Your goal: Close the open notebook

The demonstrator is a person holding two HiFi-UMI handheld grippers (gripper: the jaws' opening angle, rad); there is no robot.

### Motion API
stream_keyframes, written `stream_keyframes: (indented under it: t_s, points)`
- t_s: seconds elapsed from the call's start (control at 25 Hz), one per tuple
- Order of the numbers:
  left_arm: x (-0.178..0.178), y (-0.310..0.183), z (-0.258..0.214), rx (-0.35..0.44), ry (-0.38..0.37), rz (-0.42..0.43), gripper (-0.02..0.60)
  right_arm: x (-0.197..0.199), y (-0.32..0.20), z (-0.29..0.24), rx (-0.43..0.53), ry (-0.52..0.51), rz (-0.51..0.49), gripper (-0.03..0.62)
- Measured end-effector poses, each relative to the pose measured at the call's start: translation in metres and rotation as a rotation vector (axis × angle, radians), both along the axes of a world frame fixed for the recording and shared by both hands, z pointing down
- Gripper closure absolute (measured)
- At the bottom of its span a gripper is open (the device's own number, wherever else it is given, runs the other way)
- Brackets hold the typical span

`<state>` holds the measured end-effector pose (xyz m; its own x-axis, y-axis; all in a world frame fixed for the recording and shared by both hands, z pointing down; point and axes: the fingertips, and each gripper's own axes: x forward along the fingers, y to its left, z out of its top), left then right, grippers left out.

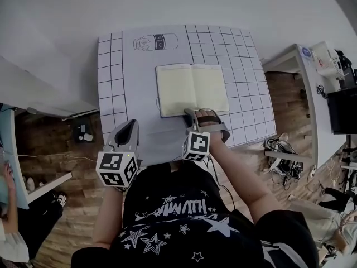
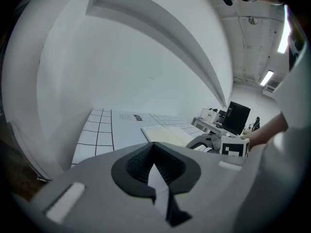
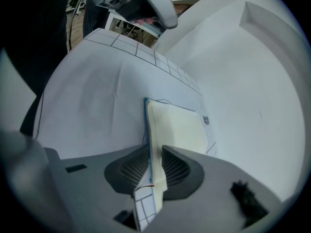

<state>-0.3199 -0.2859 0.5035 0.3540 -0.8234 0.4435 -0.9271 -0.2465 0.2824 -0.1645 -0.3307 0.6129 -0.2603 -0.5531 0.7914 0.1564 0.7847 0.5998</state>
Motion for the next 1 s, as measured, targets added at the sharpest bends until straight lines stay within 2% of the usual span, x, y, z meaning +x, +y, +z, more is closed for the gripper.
stream_keyframes:
  t_s: [0.08, 0.32, 0.48, 0.8, 1.0]
  points:
    - [-0.003, 0.002, 0.000, 0.001, 0.002, -0.004, 0.572, 0.000, 0.003, 0.003, -0.008, 0.002, 0.007, 0.534]
    - [-0.008, 0.004, 0.000, 0.006, -0.003, -0.001, 0.572, 0.000, 0.004, 0.005, -0.075, -0.010, 0.047, 0.553]
    - [-0.006, 0.005, -0.003, 0.015, -0.009, 0.001, 0.572, 0.000, 0.004, 0.002, -0.105, -0.066, 0.072, 0.559]
    - [0.001, 0.003, -0.012, 0.030, -0.020, 0.022, 0.572, 0.009, 0.000, -0.034, -0.123, -0.347, 0.198, 0.568]
    - [0.018, 0.001, -0.017, 0.036, -0.025, 0.054, 0.572, 0.032, -0.006, -0.053, -0.142, -0.559, 0.347, 0.569]
